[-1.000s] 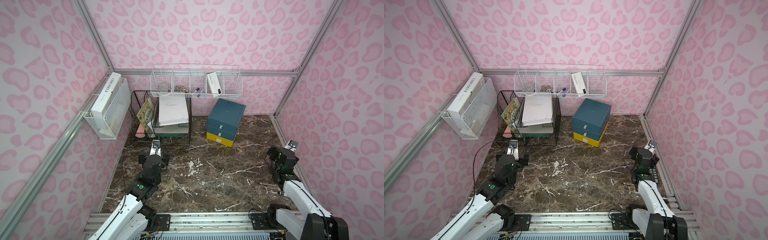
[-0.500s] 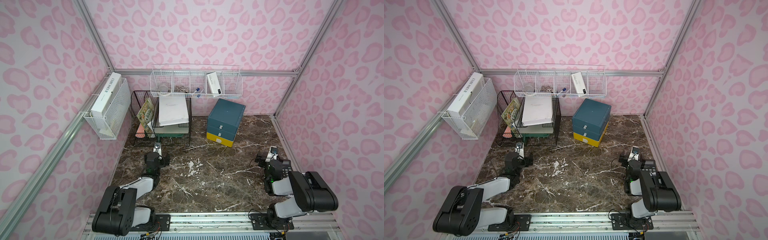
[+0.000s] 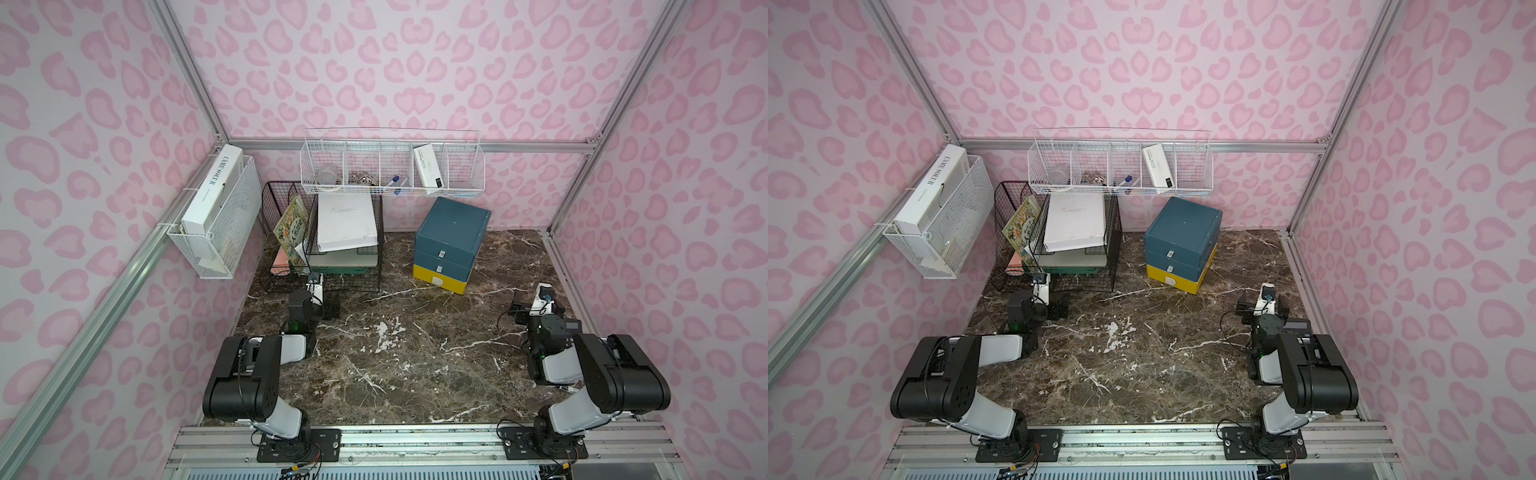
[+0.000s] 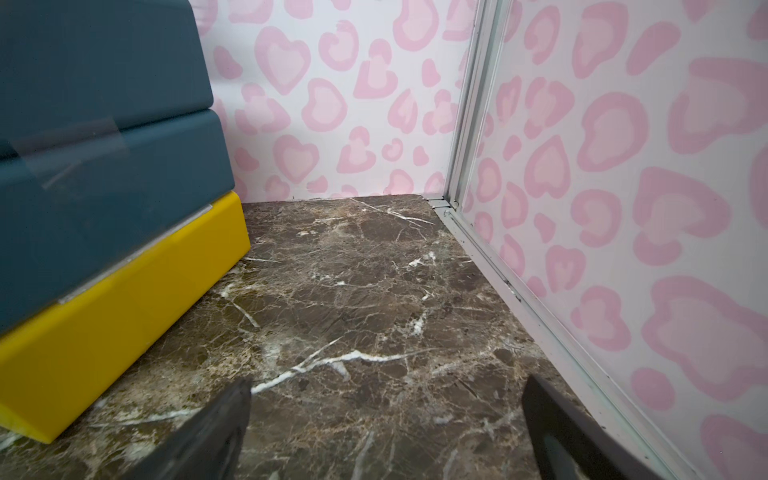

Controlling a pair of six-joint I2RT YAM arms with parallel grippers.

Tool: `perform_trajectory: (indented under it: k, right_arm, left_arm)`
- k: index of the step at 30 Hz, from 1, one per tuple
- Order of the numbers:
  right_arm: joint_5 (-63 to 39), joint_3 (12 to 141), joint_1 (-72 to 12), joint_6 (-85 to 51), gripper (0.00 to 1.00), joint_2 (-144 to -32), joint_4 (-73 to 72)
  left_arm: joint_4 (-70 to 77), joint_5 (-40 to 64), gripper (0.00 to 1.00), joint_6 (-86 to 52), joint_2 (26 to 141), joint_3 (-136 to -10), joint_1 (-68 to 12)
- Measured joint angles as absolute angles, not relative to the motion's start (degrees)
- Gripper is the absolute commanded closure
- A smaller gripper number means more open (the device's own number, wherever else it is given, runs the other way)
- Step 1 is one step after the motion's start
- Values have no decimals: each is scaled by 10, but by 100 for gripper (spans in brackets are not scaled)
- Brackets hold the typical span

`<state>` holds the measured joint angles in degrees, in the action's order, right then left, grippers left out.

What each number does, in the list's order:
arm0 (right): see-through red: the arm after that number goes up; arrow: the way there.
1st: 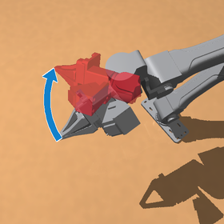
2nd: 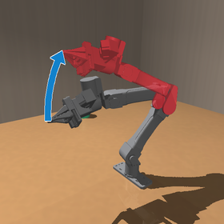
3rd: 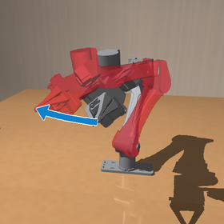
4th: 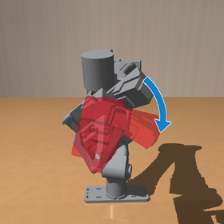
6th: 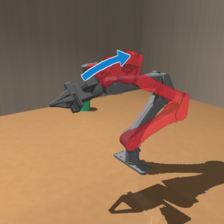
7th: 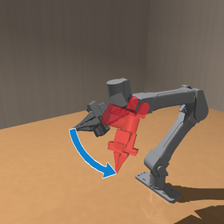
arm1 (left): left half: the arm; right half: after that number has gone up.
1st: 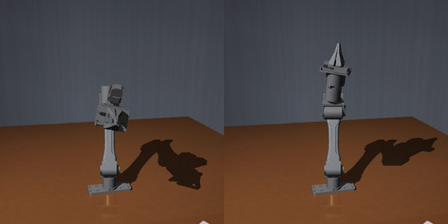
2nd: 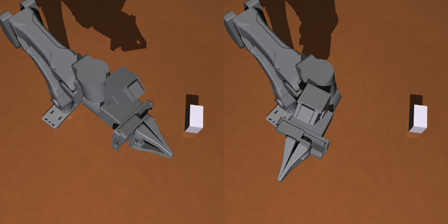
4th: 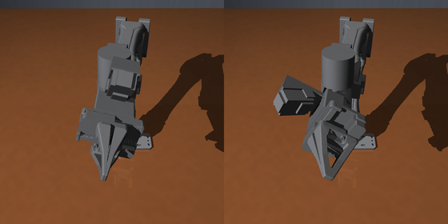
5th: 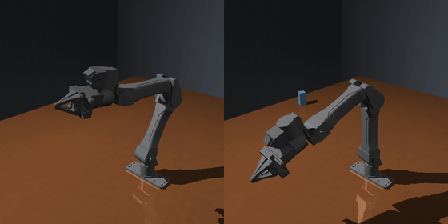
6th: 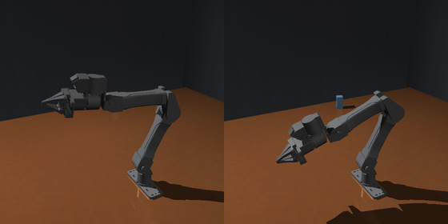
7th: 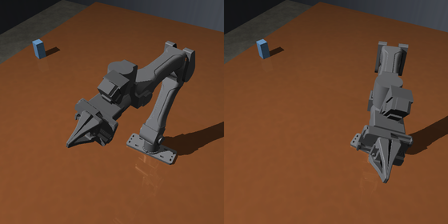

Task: Please place the pencils in the drawer according to their color
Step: Reset both arms

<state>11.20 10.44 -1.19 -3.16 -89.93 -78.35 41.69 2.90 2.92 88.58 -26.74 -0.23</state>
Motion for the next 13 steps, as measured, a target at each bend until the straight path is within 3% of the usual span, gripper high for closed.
perform_trajectory:
  k: [13]
  right_arm:
    - [109,113,-11,-28,0,-903,-784]
  left_arm:
    - [406,40,2,29,882,-267,-3]
